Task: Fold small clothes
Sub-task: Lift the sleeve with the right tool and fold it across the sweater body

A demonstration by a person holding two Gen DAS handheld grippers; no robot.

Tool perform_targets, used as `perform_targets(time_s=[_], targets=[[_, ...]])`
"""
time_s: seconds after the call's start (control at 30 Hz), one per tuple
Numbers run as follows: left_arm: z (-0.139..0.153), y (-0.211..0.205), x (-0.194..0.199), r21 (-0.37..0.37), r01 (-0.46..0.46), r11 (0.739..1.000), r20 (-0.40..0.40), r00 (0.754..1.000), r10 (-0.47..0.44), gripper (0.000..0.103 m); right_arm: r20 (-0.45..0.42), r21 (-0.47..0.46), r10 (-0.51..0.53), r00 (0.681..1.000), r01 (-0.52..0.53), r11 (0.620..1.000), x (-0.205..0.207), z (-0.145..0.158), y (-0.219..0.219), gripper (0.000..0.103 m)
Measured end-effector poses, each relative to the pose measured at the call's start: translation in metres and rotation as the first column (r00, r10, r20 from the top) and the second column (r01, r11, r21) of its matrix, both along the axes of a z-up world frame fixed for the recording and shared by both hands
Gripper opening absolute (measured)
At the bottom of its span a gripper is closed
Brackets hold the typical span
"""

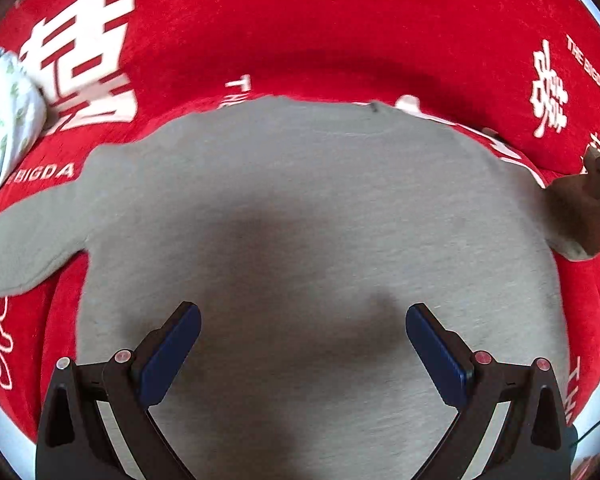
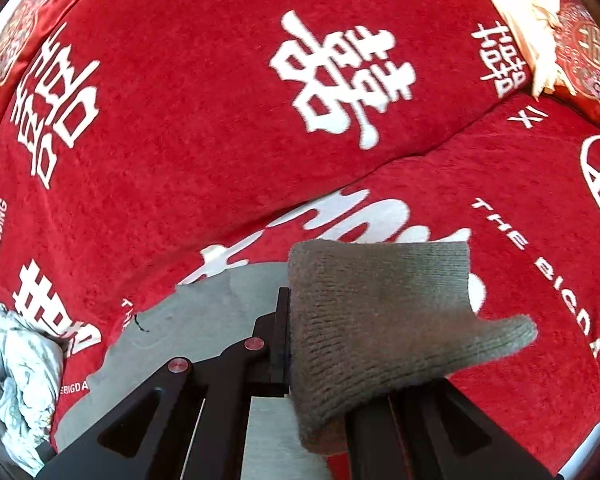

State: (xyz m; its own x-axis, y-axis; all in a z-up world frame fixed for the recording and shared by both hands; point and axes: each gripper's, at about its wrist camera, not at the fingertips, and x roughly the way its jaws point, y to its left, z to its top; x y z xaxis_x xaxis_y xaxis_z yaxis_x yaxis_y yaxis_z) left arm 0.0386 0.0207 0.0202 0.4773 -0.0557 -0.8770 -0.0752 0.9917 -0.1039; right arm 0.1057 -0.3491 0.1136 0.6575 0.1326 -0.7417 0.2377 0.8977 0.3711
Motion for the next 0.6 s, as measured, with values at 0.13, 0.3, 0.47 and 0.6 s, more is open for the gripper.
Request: perform_targets(time_s=[0.13,0.3,0.47,0.6], targets=[[-0.005,0.018,-0.005,-0.015,-0.026,1.0,-0.004,1.0,0.026,0.103,0.001,-0.01,0.036,0.999,-0.036,0.999,0.005,0.001,0.028,0.004],[-0.006,0.034,-0.011,-0.017,-0.043,0.999,0.004,0.999,0.043,0.103,0.01,-0.009,0.075,0.997,-0.075,0.997,0.014,0.003,0.063,0.004],[-0.005,0.053,-0.017,-0.035,-0.057,0.998,0.011,0.998,0.058,0.103,0.016,-0.005,0.104,0.994,-0.104,0.995,0.024,0.002,0.096,0.004],[-0.003,0.066,-0.02,-0.037,-0.069,0.997,0.017,0.997,0.07,0.103,0.018,0.008,0.119,0.993,-0.119,0.993,0.03,-0.002,0.117,0.004]])
